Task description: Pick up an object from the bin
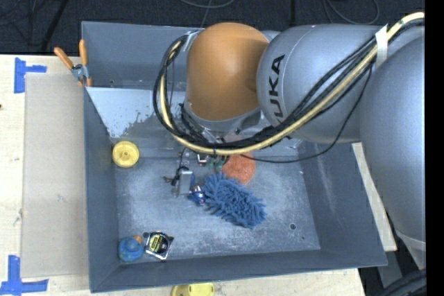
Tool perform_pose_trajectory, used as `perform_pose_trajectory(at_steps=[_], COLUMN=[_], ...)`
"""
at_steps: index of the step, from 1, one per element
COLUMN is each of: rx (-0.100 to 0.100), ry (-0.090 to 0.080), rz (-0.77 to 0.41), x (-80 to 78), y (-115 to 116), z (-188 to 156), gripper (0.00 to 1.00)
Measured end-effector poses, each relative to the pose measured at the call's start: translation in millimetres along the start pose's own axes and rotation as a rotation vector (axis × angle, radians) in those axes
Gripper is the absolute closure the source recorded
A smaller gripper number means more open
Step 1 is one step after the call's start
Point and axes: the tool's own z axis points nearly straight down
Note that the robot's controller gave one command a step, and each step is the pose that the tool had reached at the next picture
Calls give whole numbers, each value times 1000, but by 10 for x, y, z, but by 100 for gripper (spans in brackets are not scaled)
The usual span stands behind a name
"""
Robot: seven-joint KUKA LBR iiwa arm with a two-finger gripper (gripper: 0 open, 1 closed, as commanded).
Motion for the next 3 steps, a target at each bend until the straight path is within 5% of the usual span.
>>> perform_pose_trajectory(at_steps=[1, 2, 3], rx=[-1, -3, 2], ry=[-7, -12, -3], rz=[4, -65, 31], x=[-16, -104, -195], y=[-9, -362, -596], z=[-50, 285, 451], gripper=[0, 0, 0])
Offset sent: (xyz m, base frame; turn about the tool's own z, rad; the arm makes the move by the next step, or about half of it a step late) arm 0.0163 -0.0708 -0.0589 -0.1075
